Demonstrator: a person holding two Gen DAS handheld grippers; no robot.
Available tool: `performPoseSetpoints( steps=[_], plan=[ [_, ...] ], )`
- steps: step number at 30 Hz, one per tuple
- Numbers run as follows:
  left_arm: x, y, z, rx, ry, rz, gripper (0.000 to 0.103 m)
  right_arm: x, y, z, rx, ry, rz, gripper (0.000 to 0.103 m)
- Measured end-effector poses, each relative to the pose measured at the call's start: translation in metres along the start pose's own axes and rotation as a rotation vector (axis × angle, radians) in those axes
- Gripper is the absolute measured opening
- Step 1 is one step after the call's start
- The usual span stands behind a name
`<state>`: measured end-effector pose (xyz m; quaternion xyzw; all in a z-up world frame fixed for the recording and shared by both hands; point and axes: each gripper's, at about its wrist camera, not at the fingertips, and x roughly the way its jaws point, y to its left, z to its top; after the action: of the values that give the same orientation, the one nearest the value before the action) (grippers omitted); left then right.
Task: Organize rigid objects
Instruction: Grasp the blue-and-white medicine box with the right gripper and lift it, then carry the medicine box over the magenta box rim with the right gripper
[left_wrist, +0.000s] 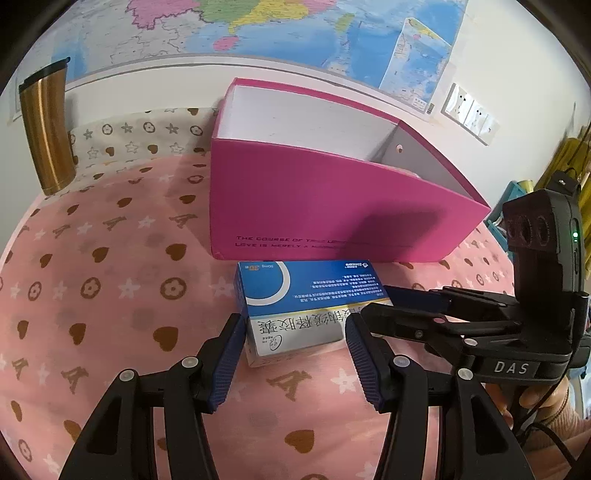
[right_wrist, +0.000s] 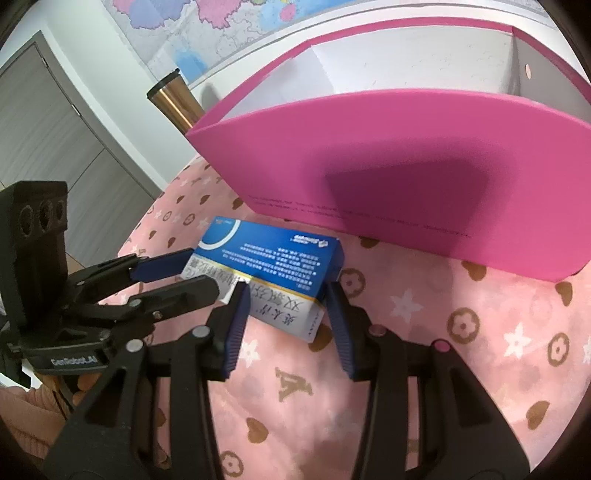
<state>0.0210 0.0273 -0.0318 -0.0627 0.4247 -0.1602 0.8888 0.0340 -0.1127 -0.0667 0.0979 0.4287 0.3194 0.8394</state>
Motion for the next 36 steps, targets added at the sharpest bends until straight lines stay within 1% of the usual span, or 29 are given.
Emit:
performPoseSetpoints(
  steps=[7, 19, 36],
  plan=[
    [0.000, -0.005, -0.002, 0.009, 0.002, -0.014, 0.056, -0.011, 0.002, -0.003, -0.019, -0.010, -0.022, 0.046],
    [-0.007, -0.017, -0.001, 0.030, -0.012, -0.036, 0.056, -0.027, -0.004, -0.010, -0.001, -0.027, -0.022, 0.046],
    [-0.020, -0.025, 0.002, 0.048, -0.049, -0.038, 0.056, -0.043, 0.000, -0.012, -0.034, -0.069, -0.030, 0.046]
  ],
)
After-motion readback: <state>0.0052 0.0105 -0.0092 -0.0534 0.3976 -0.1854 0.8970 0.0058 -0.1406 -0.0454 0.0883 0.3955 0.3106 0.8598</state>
